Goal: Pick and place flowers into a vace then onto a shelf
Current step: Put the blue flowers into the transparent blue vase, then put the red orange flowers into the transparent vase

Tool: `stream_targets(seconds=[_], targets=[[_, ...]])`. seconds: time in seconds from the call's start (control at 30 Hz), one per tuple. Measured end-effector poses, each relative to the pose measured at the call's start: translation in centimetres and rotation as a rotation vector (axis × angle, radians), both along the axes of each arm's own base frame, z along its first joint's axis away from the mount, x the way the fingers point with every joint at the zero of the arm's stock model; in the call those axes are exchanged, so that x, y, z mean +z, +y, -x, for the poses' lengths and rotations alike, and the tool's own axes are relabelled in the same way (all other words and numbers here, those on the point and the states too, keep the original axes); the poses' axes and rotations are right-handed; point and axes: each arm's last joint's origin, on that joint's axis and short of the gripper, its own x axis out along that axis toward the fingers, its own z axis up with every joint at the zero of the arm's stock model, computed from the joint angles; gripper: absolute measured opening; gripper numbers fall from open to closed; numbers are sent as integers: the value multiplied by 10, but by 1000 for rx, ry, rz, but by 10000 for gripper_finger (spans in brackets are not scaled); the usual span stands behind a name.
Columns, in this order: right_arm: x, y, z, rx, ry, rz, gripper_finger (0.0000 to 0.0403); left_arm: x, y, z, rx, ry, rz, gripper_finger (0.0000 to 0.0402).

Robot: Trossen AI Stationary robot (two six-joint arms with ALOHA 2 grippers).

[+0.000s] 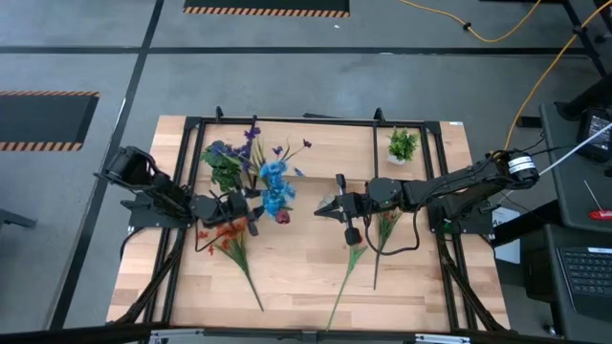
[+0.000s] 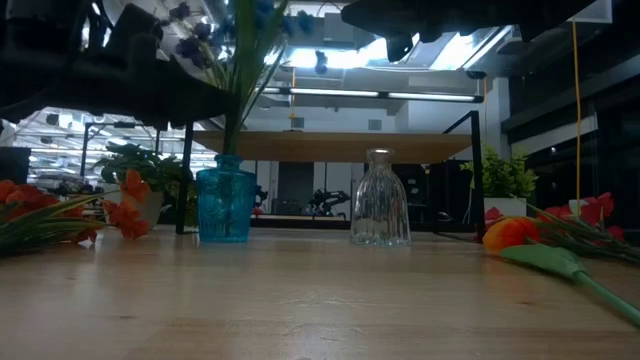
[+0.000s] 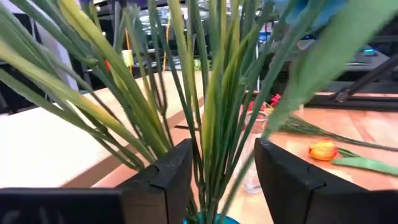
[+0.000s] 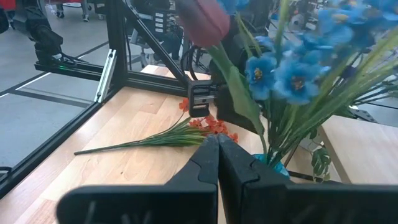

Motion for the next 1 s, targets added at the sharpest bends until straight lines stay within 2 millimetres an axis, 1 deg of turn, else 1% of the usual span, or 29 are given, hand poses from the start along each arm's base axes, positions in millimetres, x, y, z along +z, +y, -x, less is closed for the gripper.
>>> stream_targets(seconds=[0.23, 0.47, 0.63, 0.77, 0.87, 1.0], targets=[[0, 0, 0, 0, 0, -1, 0, 8, -4, 5, 57, -9, -47, 166], [-1, 0, 0, -1, 14, -3, 0, 19, -12, 11, 73, -30, -76, 166], [0, 0, 1, -1, 14, -3, 0, 25, -23, 19, 61, -38, -95, 166], [6, -1, 6, -5, 5, -25, 0, 30, -35, 28, 48, -46, -91, 164], [11, -1, 11, -8, 15, -44, 0, 34, -44, 34, 25, -57, -75, 148], [18, -2, 18, -9, 17, -51, 0, 42, -54, 36, 14, -44, -96, 112]])
